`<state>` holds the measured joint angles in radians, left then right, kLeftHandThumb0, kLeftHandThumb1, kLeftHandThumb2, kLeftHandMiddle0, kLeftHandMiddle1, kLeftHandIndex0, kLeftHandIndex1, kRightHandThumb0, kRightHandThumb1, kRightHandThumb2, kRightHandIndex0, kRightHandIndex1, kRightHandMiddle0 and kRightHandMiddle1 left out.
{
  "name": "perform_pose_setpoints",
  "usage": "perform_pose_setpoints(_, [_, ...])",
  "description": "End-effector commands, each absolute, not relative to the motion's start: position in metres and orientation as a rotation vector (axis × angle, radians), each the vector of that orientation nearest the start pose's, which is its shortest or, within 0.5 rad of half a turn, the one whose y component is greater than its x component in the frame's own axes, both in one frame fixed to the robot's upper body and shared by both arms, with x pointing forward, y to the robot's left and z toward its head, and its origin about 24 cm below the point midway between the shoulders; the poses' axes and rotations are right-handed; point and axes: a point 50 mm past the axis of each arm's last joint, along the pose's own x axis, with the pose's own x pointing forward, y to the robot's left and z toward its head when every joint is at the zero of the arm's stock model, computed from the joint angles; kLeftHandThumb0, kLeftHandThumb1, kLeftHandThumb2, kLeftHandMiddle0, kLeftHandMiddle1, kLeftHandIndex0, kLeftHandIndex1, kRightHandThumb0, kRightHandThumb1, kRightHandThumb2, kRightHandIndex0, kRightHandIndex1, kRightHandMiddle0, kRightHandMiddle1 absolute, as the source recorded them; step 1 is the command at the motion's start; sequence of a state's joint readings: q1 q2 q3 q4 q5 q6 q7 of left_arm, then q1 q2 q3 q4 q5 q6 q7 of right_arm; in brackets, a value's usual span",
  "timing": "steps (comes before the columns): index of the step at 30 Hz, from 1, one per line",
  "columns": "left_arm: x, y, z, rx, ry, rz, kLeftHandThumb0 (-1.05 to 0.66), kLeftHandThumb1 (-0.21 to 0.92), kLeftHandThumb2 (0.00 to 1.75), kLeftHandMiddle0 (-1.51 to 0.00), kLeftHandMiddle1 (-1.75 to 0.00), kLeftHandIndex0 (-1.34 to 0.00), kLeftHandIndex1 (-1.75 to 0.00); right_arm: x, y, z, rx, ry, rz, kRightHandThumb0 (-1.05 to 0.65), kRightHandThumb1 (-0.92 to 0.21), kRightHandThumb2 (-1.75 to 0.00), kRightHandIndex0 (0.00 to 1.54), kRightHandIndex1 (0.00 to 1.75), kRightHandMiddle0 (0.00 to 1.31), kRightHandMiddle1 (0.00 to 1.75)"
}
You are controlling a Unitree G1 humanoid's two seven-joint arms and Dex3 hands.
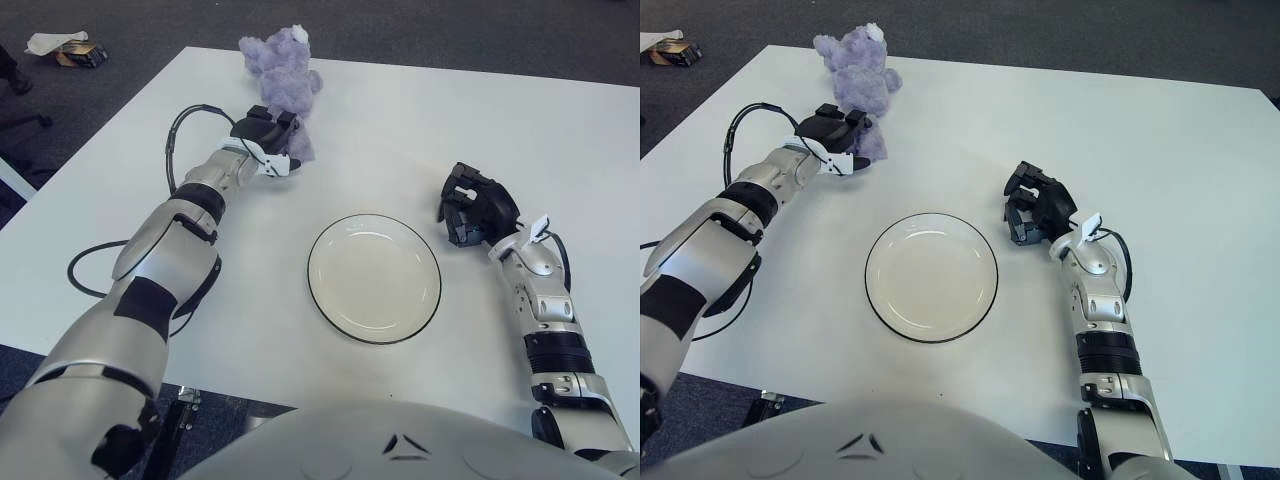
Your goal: Put the doll into the plate.
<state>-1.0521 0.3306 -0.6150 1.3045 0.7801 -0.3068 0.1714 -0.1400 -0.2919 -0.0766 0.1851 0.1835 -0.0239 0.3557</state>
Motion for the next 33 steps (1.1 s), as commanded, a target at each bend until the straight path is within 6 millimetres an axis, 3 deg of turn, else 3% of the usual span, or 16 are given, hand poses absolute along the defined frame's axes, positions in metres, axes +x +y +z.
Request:
perform_pose_setpoints(1, [0.401, 0.142, 0.098, 1.542, -0.099, -0.401, -0.95, 0.92, 0.92, -0.05, -1.12, 0.00, -1.11, 0.258, -0.216, 0.008, -0.107, 0.249, 0.261, -0.01, -0.21, -1.44, 0.58, 1.75, 0.56, 1.74])
perform_pose_setpoints(7, [0.401, 0.140, 0.096, 1.543, -0.079, -0.424, -0.92, 0.92, 0.92, -0.15, -1.19, 0.00, -1.26, 0.258, -0.216, 0.008, -0.100, 0.251, 0.263, -0.01, -0.19, -1.45, 0.73, 1.75, 0.50, 1.66])
perform_pose_setpoints(9, [0.400, 0.140, 0.095, 1.545, -0.072, -0.430, -0.89, 0.92, 0.90, -0.24, -1.38, -0.03, -1.47, 0.257, -0.216, 0.008, -0.103, 0.252, 0.263, -0.02, -0.19, -1.45, 0.74, 1.75, 0.50, 1.65])
perform_pose_setpoints(13, [0.400, 0.139, 0.093, 1.550, -0.071, -0.429, -0.77, 0.92, 0.82, -0.39, -1.63, -0.23, -1.67, 0.257, -0.215, 0.009, -0.106, 0.251, 0.264, -0.02, -0.19, -1.45, 0.75, 1.75, 0.50, 1.65])
perform_pose_setpoints(14, [0.400, 0.139, 0.092, 1.551, -0.076, -0.428, -0.73, 0.91, 0.79, -0.46, -1.67, -0.31, -1.70, 0.257, -0.215, 0.009, -0.106, 0.251, 0.265, -0.01, -0.20, -1.44, 0.68, 1.75, 0.52, 1.68])
perform_pose_setpoints(17, [0.398, 0.139, 0.090, 1.550, -0.084, -0.425, -0.53, 0.65, 0.98, -0.67, -1.72, -0.41, -1.73, 0.257, -0.215, 0.009, -0.103, 0.249, 0.267, -0.01, -0.22, -1.44, 0.61, 1.75, 0.54, 1.72])
perform_pose_setpoints(20, [0.397, 0.140, 0.088, 1.543, -0.089, -0.423, -0.47, 0.51, 1.09, -0.81, -1.74, -0.48, -1.74, 0.257, -0.215, 0.009, -0.098, 0.247, 0.270, -0.01, -0.22, -1.43, 0.58, 1.75, 0.55, 1.74])
perform_pose_setpoints(27, [0.395, 0.142, 0.088, 1.516, -0.125, -0.424, -0.47, 0.37, 1.26, -1.02, -1.75, -0.58, -1.75, 0.257, -0.216, 0.011, -0.100, 0.244, 0.273, -0.02, -0.19, -1.44, 0.73, 1.75, 0.50, 1.65])
perform_pose_setpoints(33, [0.394, 0.140, 0.089, 1.516, -0.164, -0.431, -0.49, 0.31, 1.32, -1.09, -1.75, -0.62, -1.75, 0.258, -0.216, 0.011, -0.108, 0.248, 0.273, -0.01, -0.20, -1.45, 0.60, 1.75, 0.56, 1.73])
